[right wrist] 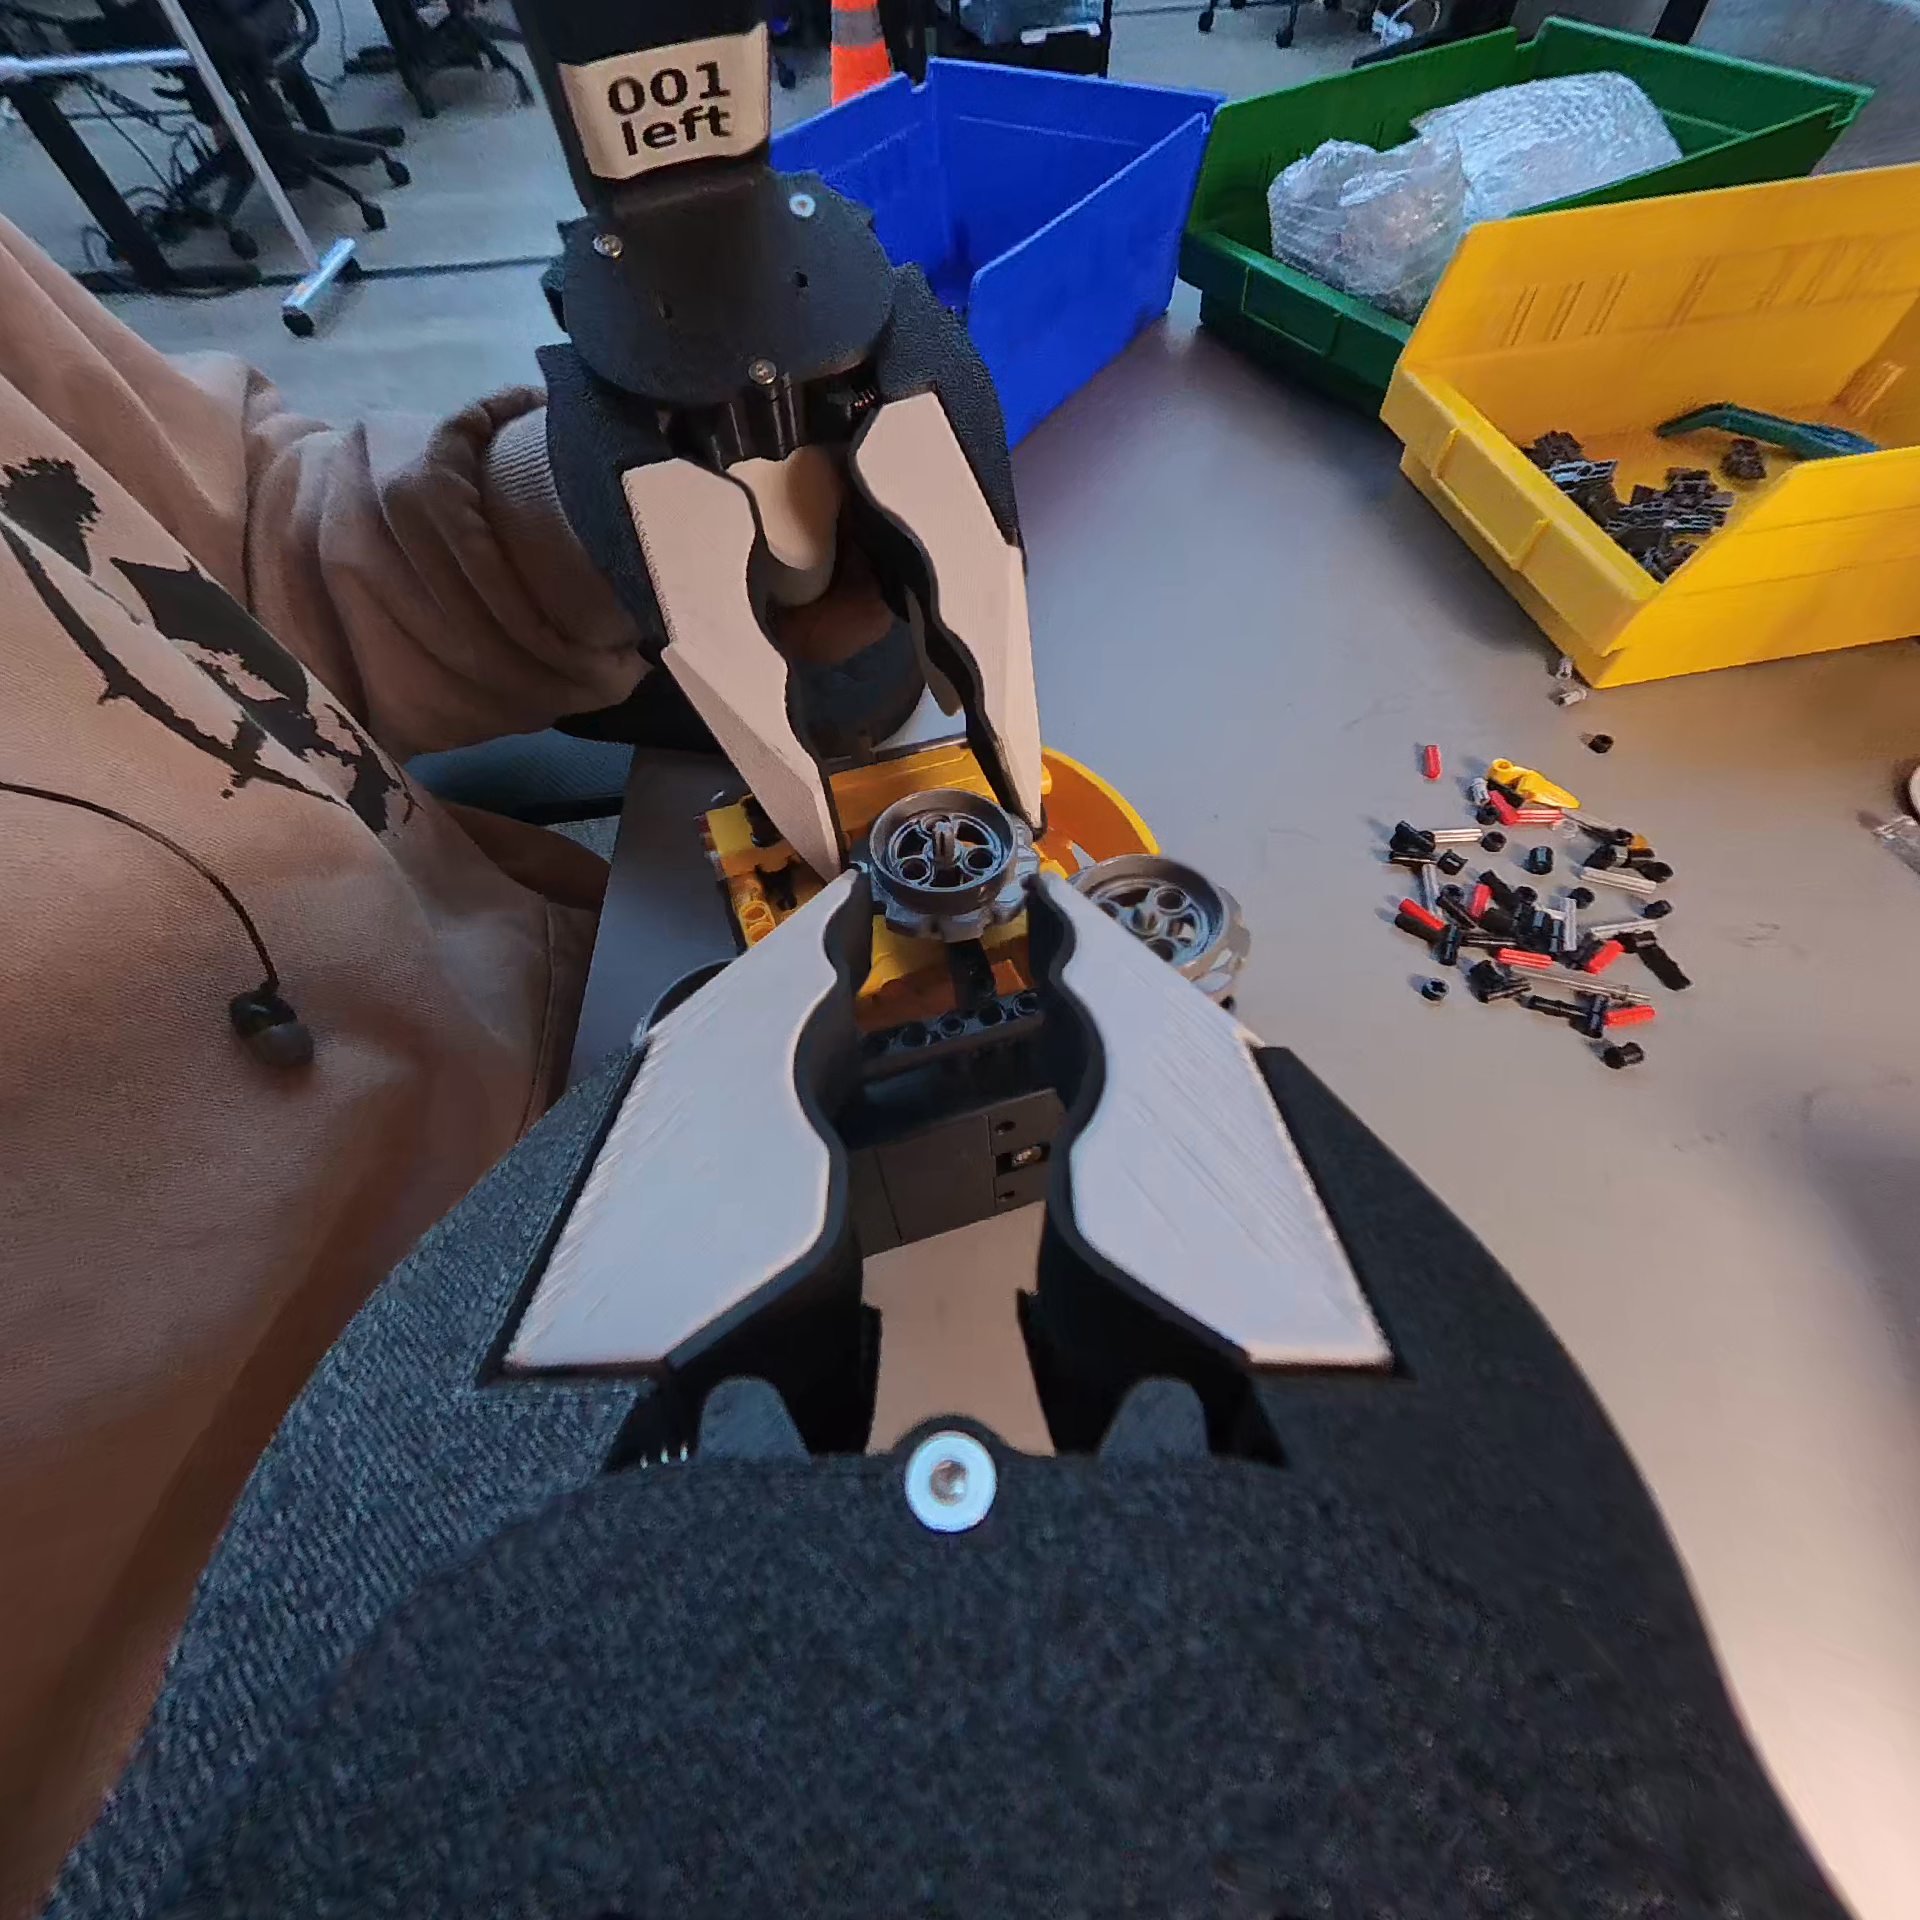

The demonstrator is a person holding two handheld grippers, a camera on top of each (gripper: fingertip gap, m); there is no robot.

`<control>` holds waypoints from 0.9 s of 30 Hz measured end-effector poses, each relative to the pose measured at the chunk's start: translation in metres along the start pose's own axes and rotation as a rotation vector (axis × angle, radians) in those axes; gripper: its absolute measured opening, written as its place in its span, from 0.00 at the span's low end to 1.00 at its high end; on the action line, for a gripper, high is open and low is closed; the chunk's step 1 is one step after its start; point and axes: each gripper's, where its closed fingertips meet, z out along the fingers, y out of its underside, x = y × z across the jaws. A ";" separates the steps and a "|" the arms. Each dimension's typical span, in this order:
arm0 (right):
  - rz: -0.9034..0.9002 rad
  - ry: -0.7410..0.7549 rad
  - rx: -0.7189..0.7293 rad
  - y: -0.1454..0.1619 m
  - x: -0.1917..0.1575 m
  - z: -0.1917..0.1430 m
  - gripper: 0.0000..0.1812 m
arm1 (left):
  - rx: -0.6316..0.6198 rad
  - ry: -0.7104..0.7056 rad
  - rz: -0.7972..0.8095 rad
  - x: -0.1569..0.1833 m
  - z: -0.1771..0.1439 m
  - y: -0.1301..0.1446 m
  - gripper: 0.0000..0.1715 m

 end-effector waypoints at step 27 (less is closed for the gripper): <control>-0.120 -0.082 -0.150 -0.016 -0.007 0.005 0.18 | 0.161 0.120 -0.064 0.012 -0.020 0.000 0.22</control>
